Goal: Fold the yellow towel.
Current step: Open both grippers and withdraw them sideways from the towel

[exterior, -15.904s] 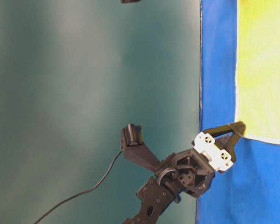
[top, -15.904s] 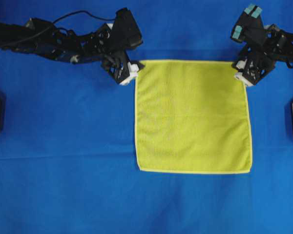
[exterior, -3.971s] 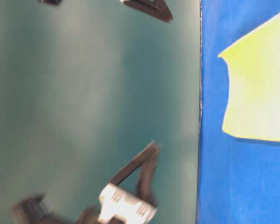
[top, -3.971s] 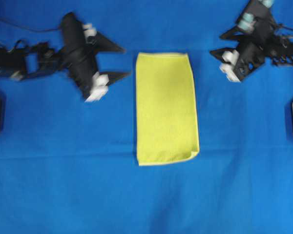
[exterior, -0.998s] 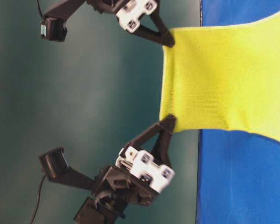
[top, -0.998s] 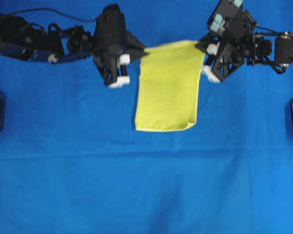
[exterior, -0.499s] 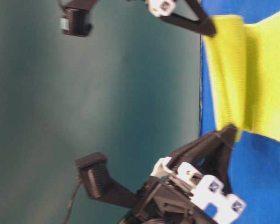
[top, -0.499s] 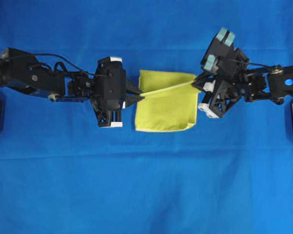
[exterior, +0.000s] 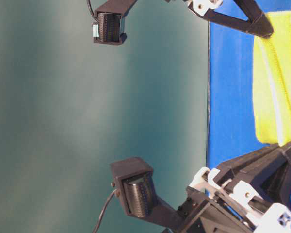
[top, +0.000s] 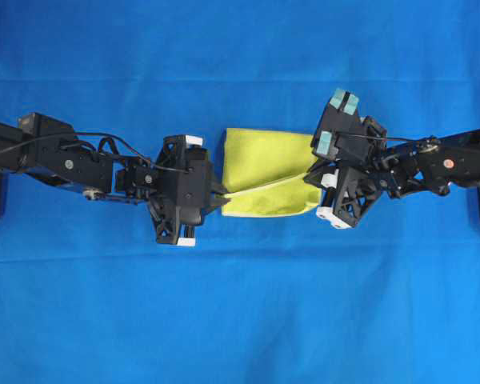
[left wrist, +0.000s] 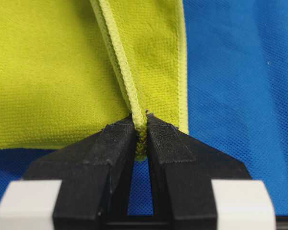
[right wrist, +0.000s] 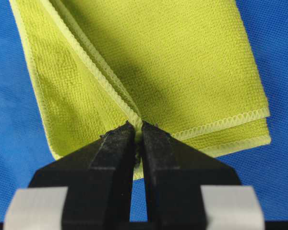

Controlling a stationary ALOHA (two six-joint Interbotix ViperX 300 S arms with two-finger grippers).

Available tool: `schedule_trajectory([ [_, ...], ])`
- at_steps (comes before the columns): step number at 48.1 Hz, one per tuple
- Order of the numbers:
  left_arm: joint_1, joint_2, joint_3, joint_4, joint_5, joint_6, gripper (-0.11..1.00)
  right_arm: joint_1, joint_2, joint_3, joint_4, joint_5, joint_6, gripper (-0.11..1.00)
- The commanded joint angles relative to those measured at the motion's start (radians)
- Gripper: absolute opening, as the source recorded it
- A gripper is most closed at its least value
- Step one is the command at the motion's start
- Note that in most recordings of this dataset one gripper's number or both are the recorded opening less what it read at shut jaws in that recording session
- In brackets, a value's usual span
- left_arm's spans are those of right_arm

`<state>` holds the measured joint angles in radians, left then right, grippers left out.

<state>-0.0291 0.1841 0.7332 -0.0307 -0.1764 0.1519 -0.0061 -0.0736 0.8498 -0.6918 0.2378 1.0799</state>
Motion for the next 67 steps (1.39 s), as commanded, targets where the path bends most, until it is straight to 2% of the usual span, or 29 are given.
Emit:
schedule_trajectory([
  [1, -0.008, -0.006, -0.008, 0.002, -0.012, 0.0, 0.08, 0.0, -0.012, -0.012, 0.002, -0.002, 0.0, 0.05],
  [12, -0.011, -0.005, -0.015, 0.002, -0.061, 0.0, 0.07, 0.002, -0.011, -0.014, 0.002, -0.002, 0.0, 0.06],
  [14, -0.011, -0.005, -0.015, 0.0, -0.06, 0.0, 0.1, 0.003, -0.011, -0.014, 0.002, -0.002, 0.0, 0.07],
  [16, -0.011, -0.005, -0.015, 0.0, -0.06, 0.0, 0.18, 0.005, -0.011, -0.014, 0.002, -0.002, 0.0, 0.12],
  [24, -0.011, -0.02, -0.015, 0.002, -0.043, 0.015, 0.65, 0.023, -0.014, -0.026, -0.003, 0.0, -0.006, 0.55],
  [26, -0.012, -0.025, -0.018, 0.0, -0.041, 0.02, 0.71, 0.026, -0.017, -0.028, -0.005, 0.0, -0.009, 0.59],
  [37, -0.012, -0.083, -0.012, 0.002, -0.012, 0.023, 0.59, 0.044, -0.081, -0.048, -0.005, 0.0, -0.011, 0.54],
  [49, -0.011, -0.279, 0.021, 0.0, 0.092, 0.018, 0.59, 0.101, -0.236, -0.081, -0.008, 0.092, -0.018, 0.54],
  [58, -0.011, -0.486, 0.112, 0.0, 0.081, 0.018, 0.58, 0.109, -0.405, -0.054, -0.051, 0.233, -0.02, 0.54],
  [67, -0.005, -0.695, 0.236, 0.0, 0.04, 0.002, 0.58, 0.109, -0.603, 0.02, -0.083, 0.267, -0.02, 0.54],
])
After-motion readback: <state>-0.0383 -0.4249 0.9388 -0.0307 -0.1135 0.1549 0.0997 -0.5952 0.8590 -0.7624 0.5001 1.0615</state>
